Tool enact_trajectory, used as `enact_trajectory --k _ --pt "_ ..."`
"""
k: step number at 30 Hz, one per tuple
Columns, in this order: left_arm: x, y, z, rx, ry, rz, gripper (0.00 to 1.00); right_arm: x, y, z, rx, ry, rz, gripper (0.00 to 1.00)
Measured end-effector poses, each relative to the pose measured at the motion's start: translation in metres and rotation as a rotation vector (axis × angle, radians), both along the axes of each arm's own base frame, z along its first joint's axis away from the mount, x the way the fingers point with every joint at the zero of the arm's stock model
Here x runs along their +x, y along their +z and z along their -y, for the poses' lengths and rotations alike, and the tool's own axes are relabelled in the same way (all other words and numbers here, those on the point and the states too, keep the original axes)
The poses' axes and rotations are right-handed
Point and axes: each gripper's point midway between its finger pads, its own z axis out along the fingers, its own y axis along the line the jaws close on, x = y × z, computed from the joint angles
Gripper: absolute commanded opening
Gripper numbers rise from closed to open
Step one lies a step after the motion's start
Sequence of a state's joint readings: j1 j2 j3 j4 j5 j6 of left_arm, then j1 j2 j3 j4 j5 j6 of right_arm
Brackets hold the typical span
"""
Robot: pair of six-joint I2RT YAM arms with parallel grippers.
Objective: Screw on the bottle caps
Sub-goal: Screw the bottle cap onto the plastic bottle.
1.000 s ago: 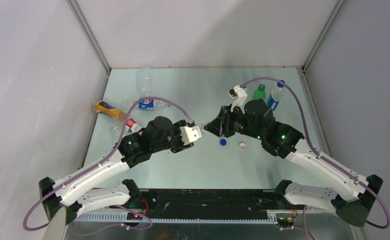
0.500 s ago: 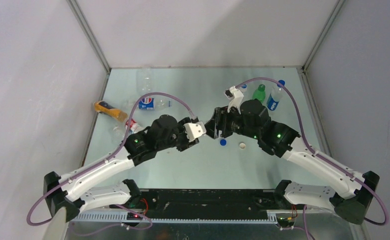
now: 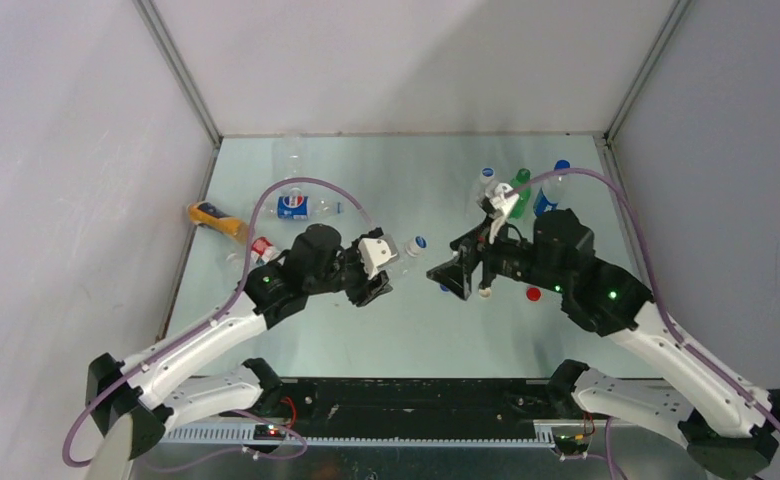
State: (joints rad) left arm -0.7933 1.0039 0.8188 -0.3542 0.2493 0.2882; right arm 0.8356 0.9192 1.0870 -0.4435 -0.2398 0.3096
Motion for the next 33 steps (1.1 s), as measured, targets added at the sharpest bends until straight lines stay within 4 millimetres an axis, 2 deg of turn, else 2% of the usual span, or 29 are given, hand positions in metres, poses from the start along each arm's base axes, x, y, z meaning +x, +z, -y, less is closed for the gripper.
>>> enact_trajectory --k 7,13,19,26,33 --pt "-0.025 0.011 0.007 -0.079 -0.148 -0.065 0.0 -0.011 0.024 0.022 -0.021 0.167 0.291 0.78" --pt "-0.052 0.018 0.013 -0.085 -0.306 -0.137 0.0 -0.022 0.026 0.02 -0.023 0.356 0.429 0.73" --pt "-0.065 0.032 0.016 -0.097 -0.391 -0.151 0.0 -0.031 0.018 0.009 -0.024 0.501 0.474 0.67" --pt "-0.073 0.026 0.014 -0.08 -0.424 -0.196 0.0 -0.039 0.02 0.003 -0.003 0.575 0.516 0.62" --pt "-0.076 0.026 0.012 -0.066 -0.435 -0.21 0.0 -0.041 0.01 -0.008 -0.01 0.623 0.496 0.53"
